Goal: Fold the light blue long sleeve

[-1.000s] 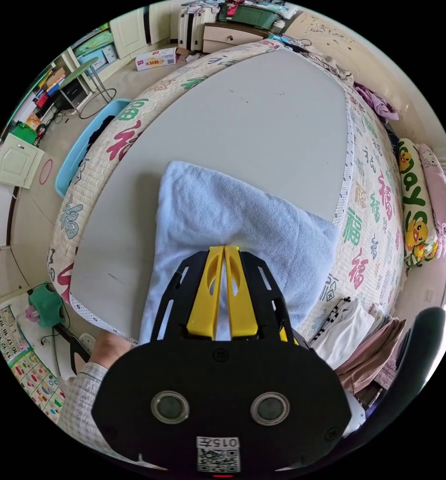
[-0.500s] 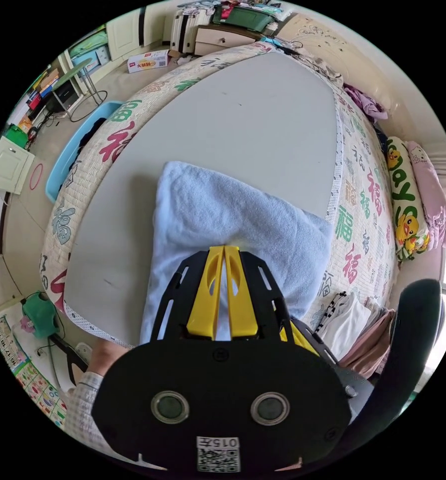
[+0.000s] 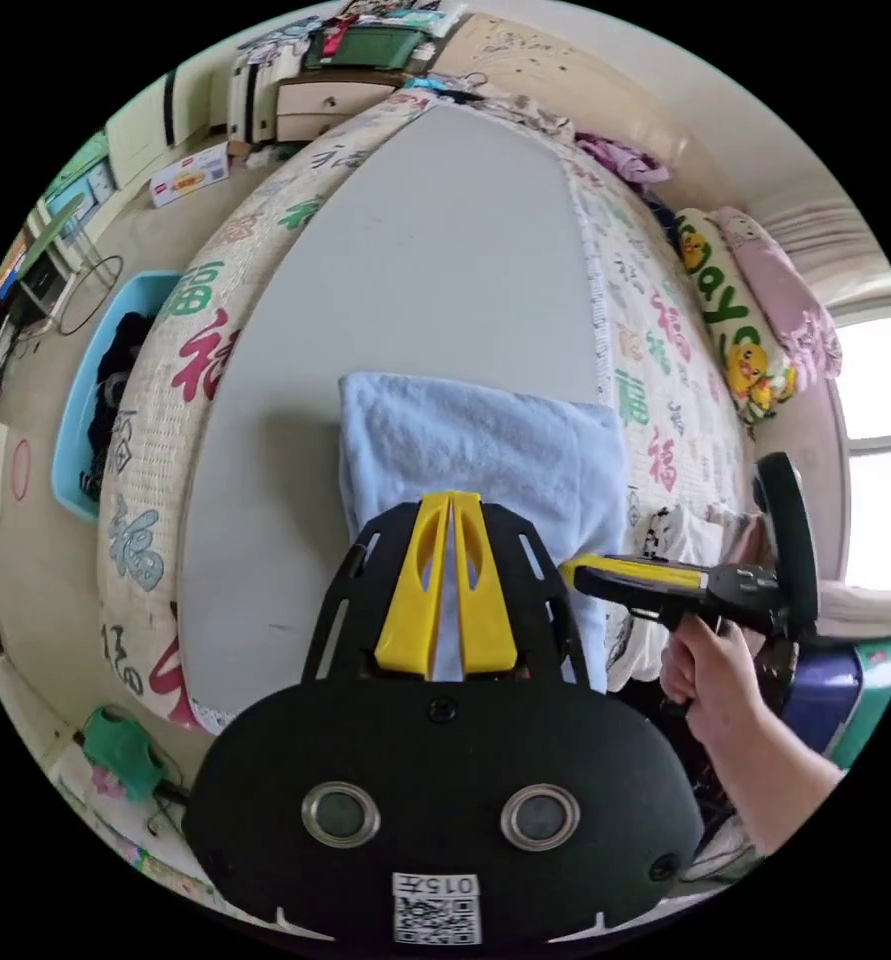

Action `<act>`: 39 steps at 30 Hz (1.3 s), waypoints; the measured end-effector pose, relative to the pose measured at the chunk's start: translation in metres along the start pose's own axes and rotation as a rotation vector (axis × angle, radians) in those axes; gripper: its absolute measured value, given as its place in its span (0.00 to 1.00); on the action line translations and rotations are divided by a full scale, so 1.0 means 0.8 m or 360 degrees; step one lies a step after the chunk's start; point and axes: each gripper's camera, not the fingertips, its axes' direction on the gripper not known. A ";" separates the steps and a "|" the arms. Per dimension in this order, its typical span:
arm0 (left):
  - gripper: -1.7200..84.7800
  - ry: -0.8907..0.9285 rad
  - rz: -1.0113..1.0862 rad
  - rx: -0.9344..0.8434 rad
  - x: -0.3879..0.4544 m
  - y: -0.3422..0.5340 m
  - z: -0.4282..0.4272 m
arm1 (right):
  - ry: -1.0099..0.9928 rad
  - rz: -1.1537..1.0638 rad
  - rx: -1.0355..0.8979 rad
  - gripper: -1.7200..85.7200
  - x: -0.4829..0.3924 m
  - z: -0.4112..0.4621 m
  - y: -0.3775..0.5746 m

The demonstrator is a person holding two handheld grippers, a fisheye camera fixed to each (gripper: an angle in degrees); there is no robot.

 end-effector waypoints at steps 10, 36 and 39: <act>0.20 0.0365 0.0119 0.0049 -0.163 -0.059 -0.003 | -0.0372 -0.0046 0.0385 0.22 0.061 -0.194 -0.004; 0.12 0.0918 0.1018 -0.0187 -0.052 -0.052 -0.074 | -0.0959 -0.0171 0.1058 0.18 -0.166 -0.509 0.232; 0.12 0.1073 0.1245 -0.0206 0.019 -0.030 -0.120 | -0.0944 -0.0103 0.1352 0.17 -0.201 -0.569 0.360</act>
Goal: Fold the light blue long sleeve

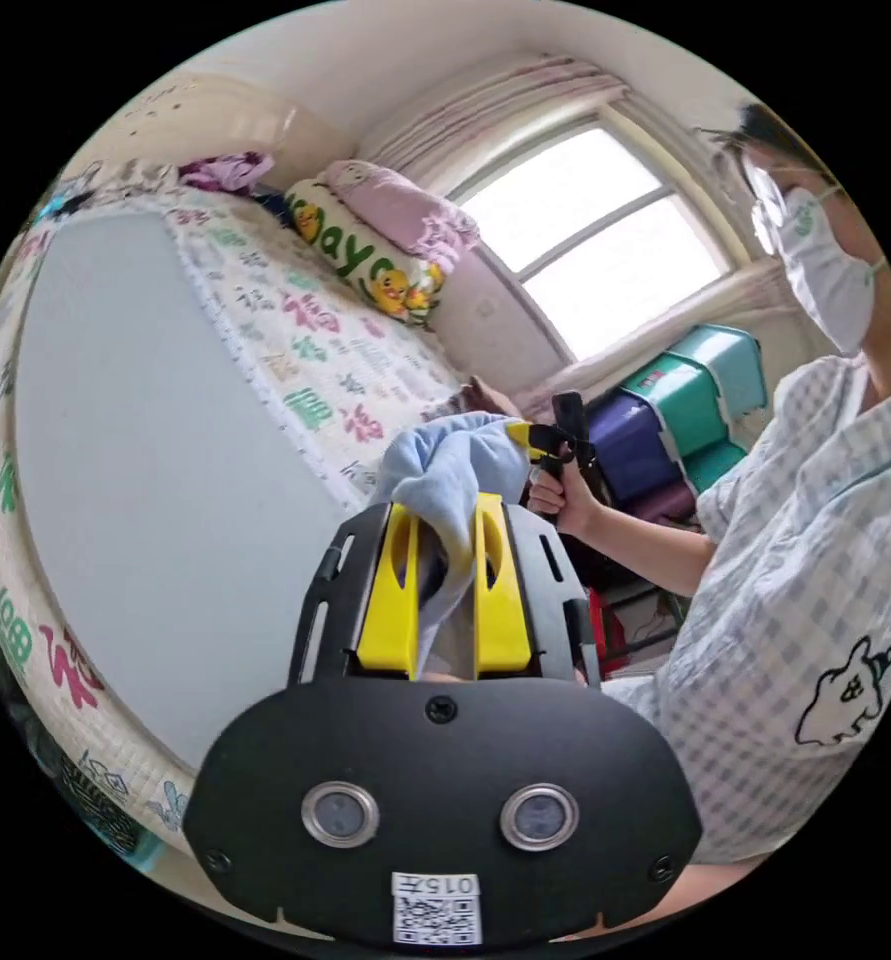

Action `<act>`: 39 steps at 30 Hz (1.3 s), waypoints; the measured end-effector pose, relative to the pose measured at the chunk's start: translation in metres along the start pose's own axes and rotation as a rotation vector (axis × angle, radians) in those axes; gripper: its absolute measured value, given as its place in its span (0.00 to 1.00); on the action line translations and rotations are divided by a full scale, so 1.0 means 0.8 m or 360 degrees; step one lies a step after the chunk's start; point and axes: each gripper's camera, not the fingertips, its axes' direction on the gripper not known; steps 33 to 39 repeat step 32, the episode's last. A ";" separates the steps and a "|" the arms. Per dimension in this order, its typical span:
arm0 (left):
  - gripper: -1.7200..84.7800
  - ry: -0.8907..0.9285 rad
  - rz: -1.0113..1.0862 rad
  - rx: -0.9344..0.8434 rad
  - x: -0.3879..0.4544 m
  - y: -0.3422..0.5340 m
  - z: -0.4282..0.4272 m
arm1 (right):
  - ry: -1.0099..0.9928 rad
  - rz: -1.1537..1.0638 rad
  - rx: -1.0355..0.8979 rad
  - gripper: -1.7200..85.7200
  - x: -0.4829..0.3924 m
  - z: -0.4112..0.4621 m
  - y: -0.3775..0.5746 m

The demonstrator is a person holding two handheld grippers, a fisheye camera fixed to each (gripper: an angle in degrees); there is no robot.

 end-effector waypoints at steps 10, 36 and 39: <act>0.12 0.0396 0.0385 -0.0141 0.174 -0.135 0.170 | 0.0234 -0.0013 0.0391 0.17 -0.182 -0.262 0.052; 0.13 -0.0562 -0.0015 -0.0153 0.139 -0.289 0.560 | 0.1279 0.0147 0.0431 0.03 -0.089 -0.276 -0.084; 0.13 -0.0562 -0.0015 -0.0153 0.139 -0.289 0.560 | 0.1279 0.0147 0.0431 0.03 -0.089 -0.276 -0.084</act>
